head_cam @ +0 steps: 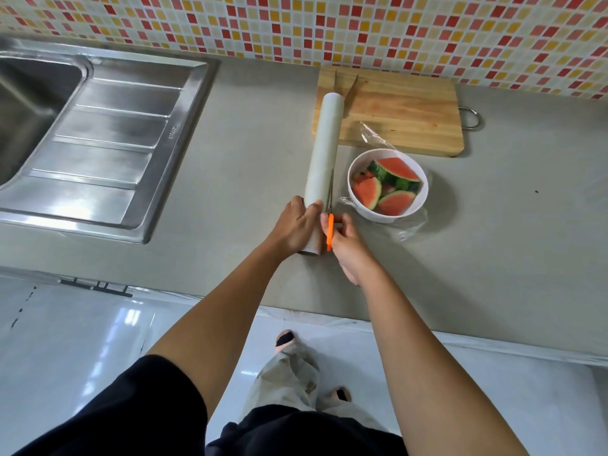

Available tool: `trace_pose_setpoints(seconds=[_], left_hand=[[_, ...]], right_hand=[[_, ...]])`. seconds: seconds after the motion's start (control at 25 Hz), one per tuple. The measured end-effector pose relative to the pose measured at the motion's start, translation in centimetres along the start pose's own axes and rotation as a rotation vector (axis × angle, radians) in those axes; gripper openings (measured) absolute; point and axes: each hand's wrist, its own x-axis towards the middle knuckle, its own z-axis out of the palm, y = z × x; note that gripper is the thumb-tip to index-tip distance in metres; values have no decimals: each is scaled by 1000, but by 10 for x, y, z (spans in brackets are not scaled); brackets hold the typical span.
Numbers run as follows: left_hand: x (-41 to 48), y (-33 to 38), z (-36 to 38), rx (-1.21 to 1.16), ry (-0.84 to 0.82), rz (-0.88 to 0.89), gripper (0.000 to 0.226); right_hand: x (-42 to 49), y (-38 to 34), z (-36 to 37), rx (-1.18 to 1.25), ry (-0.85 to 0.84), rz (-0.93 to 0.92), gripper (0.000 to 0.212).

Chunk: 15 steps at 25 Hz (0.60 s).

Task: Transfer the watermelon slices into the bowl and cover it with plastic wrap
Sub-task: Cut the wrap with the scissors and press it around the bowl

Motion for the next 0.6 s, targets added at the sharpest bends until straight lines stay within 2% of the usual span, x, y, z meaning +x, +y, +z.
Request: trace_pose_setpoints(seconds=[0.16, 0.6], left_hand=[[-3, 0, 0, 6, -18, 1, 24], [-6, -10, -6, 23, -21, -14, 33]], right_hand=[[8, -7, -1, 38, 22, -15, 24], [30, -16, -3, 63, 1, 12, 27]])
